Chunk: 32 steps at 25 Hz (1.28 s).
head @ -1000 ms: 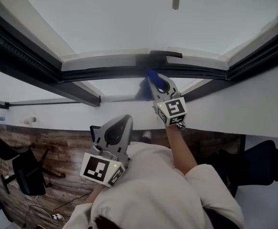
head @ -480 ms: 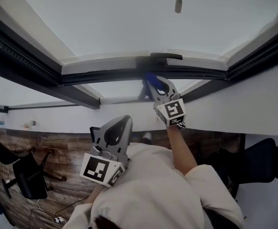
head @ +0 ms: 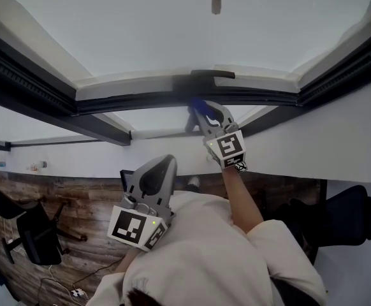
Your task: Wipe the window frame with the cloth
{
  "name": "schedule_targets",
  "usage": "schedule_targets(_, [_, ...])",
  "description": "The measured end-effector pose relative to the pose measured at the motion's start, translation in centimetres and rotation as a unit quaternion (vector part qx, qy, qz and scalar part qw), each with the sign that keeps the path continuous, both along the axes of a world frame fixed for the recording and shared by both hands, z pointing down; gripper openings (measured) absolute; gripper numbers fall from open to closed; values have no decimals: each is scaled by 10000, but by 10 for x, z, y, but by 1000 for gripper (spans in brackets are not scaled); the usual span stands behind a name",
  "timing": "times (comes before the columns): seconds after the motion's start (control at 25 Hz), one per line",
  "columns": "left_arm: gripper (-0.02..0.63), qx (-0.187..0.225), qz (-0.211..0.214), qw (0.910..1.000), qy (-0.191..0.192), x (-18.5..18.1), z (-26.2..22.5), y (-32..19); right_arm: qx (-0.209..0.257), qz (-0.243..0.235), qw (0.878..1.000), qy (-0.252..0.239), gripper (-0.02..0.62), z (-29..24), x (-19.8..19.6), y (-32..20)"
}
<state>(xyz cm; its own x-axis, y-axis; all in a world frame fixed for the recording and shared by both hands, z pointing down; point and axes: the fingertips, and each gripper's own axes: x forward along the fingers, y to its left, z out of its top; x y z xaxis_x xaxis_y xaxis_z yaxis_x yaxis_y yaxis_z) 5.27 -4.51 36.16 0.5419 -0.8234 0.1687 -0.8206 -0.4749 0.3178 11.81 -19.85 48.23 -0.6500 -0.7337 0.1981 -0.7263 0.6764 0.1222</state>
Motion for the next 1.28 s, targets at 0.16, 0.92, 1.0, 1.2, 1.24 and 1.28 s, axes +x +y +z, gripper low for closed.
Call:
schedule_targets(0.16, [9,0,-31,10000,-1,10,1,1,8,-35,10000,-1,55,-1,8,0])
schedule_targets(0.92, [9,22,22,10000,-76,46,2,4,-33,189,9998,-89,55,-1,60,-3])
schedule_targets(1.0, [9,30,30,10000,-86,49,2,4,-58,237,9997,-92,55,0,65,-4])
schedule_targets(1.2, [9,48,53,9999,-94,54,1,7,-58,348,9993,-110,55,-2,79,-3])
schedule_targets(1.24, [9,48,56,9999,-94,53,0,7,-59,368,9993,-103,55,-2,80,-4])
schedule_targets(1.28, [9,48,61,9999,-92,53,0,7,-61,391,9992,-94,55,-1,83,-4])
